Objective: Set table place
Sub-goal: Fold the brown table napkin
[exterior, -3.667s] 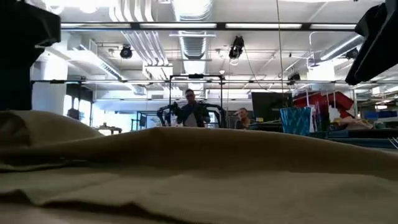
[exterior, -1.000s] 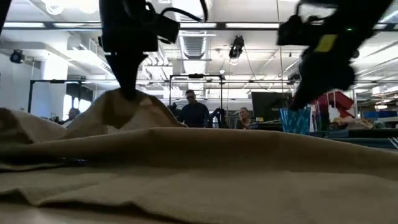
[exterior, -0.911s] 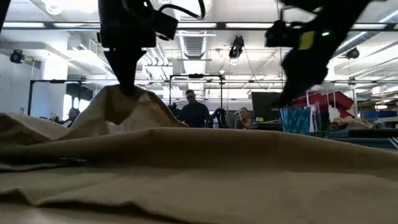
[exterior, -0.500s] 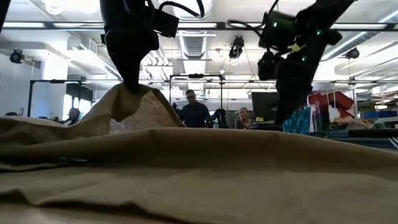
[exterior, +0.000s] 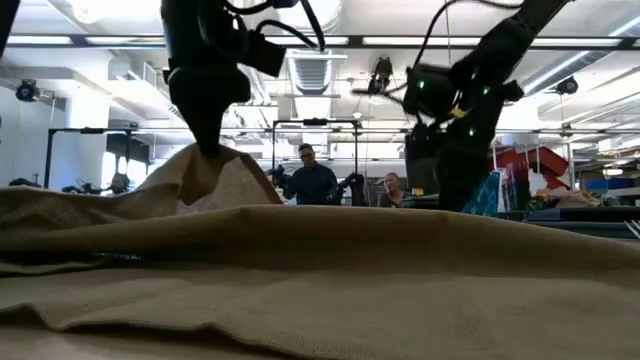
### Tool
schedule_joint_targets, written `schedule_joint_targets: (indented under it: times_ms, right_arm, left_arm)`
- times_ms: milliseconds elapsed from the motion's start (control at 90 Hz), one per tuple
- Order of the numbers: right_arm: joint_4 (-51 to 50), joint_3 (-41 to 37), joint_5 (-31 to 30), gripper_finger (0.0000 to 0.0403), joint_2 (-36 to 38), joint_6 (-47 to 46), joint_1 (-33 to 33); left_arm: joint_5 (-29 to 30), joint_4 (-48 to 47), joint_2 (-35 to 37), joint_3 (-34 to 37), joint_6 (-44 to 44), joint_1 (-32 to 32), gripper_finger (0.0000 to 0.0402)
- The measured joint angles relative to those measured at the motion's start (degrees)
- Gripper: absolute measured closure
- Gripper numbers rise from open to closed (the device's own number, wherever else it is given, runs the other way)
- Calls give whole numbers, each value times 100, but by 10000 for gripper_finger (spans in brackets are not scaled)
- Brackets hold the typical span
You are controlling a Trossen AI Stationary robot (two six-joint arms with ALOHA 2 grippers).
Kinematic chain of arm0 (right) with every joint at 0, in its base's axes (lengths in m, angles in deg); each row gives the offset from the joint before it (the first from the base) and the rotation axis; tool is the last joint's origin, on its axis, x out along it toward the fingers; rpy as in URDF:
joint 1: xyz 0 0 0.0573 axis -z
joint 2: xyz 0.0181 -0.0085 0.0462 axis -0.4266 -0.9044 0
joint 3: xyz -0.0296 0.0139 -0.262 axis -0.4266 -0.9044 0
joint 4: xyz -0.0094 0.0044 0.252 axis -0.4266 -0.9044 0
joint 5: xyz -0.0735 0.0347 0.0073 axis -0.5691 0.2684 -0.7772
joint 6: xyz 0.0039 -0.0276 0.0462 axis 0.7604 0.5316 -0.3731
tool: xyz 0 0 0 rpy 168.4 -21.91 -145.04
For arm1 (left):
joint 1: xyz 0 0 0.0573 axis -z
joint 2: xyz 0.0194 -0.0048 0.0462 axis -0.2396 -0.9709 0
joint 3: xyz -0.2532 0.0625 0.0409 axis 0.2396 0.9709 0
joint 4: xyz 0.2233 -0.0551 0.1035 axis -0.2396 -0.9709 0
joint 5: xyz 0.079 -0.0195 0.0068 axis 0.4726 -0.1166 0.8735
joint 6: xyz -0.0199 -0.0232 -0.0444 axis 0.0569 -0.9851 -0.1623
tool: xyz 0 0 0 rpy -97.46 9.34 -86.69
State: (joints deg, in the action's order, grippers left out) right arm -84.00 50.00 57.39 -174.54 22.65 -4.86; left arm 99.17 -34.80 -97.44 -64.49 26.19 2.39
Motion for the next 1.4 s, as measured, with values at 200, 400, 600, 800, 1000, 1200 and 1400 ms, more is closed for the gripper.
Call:
schedule_joint_targets:
  times_ms: [200,400,600,800,1000,1200,1400]
  right_arm:
    - [360,36,122,261,-380,-1,36]
    - [339,29,293,382,-271,-77,25]
    - [-7,-2,427,400,162,-198,-18]
    - [-595,-2,365,402,781,-581,-254]
    - [-1049,4,-359,402,1644,-1111,-807]
    - [-1217,55,-731,403,2593,-1689,-1348]
    - [-1993,366,-1499,403,3022,-2328,-2158]
  left_arm:
    - [-3,-1,0,222,0,-104,402]
    - [39,7,0,416,0,-247,402]
    - [124,-19,8,564,51,-304,402]
    - [809,-328,106,514,-97,-302,402]
    - [1038,-599,608,482,-209,-298,402]
    - [1119,-809,1354,482,-594,-224,402]
    - [966,-866,1977,482,-670,90,402]
